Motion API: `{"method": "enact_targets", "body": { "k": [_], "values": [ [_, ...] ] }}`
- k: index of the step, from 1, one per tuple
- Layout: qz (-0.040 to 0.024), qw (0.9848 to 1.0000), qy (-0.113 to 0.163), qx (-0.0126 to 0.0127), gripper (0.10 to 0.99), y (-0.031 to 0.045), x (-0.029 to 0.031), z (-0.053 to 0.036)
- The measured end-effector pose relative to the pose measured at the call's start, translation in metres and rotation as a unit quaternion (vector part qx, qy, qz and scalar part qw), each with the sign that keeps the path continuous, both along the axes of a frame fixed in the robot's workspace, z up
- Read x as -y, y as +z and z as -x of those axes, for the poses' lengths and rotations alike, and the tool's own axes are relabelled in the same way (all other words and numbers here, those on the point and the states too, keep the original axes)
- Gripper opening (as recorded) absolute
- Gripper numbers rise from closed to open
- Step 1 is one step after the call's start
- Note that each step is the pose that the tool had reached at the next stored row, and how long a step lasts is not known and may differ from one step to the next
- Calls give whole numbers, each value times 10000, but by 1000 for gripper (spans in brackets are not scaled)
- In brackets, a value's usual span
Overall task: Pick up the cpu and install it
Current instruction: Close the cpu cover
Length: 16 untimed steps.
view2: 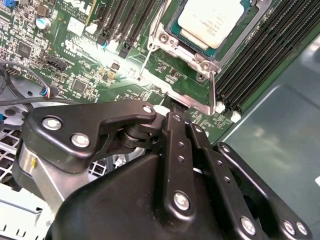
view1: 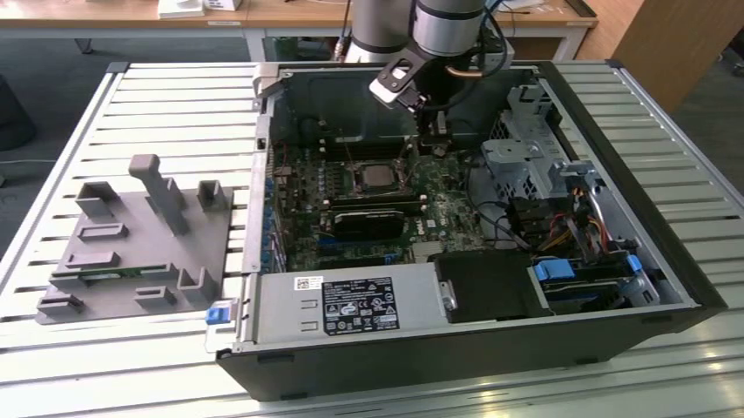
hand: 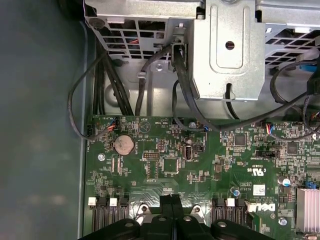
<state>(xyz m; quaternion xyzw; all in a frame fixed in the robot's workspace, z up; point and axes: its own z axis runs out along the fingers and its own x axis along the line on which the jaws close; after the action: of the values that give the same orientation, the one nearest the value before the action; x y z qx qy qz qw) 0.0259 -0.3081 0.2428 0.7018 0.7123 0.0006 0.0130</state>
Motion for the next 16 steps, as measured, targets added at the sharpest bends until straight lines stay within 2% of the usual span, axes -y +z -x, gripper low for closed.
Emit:
{"method": "enact_targets", "body": {
  "k": [16],
  "values": [
    [0, 10000, 0, 0, 106, 0, 0, 43]
  ]
}}
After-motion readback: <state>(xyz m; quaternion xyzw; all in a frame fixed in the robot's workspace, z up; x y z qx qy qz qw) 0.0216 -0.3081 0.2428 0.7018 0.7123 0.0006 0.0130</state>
